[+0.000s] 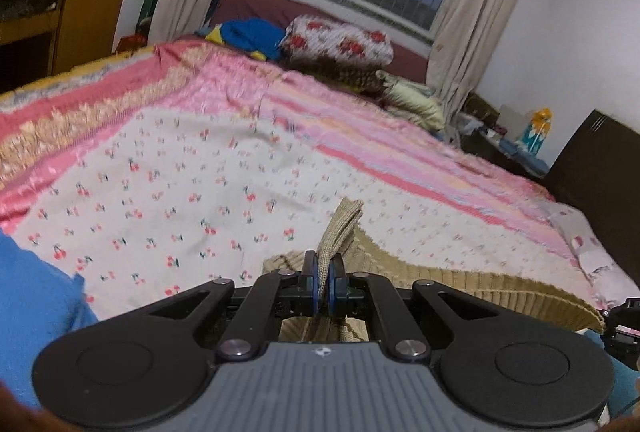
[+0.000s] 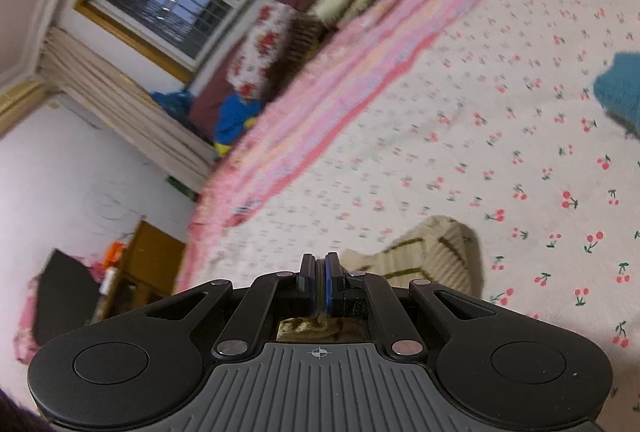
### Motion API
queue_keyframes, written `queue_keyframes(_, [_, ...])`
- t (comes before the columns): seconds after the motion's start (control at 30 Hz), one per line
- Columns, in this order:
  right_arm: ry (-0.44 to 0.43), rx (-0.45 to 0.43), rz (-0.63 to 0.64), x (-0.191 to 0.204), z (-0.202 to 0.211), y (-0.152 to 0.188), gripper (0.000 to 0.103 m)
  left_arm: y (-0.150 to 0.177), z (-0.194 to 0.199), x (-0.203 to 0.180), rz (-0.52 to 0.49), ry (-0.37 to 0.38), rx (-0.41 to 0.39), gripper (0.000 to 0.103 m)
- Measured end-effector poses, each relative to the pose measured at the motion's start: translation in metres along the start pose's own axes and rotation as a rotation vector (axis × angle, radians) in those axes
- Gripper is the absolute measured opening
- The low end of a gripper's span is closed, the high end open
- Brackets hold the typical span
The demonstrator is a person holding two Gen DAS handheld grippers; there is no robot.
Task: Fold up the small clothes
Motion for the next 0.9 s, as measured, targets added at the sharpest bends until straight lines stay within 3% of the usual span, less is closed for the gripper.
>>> queue_keyframes(0.37, [0.115, -0.007, -0.059, -0.047, -0.026, -0.006, 0.005, 0.017, -0.042, 0.001, -0.022, -0.039, 0.091, 0.013])
queue_keyframes(0.47, [0.111, 0.021, -0.098, -0.05, -0.031, -0.006, 0.012, 0.016, -0.043, 0.007, 0.009, -0.065, 0.089, 0.013])
queue_keyframes(0.57, [0.103, 0.008, -0.095, -0.049, -0.024, -0.007, 0.027, 0.012, -0.035, 0.012, 0.046, -0.061, 0.063, 0.014])
queue_keyframes(0.63, [0.105, 0.012, -0.059, -0.048, -0.017, -0.002, 0.033, 0.009, -0.027, 0.016, 0.05, -0.072, 0.045, 0.019])
queue_keyframes(0.77, [0.144, 0.067, 0.056, -0.047, -0.008, 0.022, 0.033, 0.013, -0.001, 0.019, 0.077, -0.043, 0.032, 0.025])
queue_keyframes(0.83, [0.164, 0.097, 0.111, -0.046, -0.006, 0.037, 0.033, 0.021, 0.012, 0.018, 0.085, -0.02, 0.033, 0.037])
queue_keyframes(0.9, [0.197, 0.11, 0.177, -0.045, -0.006, 0.048, 0.035, 0.032, 0.022, 0.018, 0.081, -0.013, 0.045, 0.037])
Point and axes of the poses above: each gripper's, at about its wrist camera, not at the fingertips, and z roughly against the way its jaws point, x to its left, y to its underside, the point moved 8 cm from there along -z, roughly the way its jaws point, and after that the axes turned 7 degrees about -z, right-handed, at the moved point
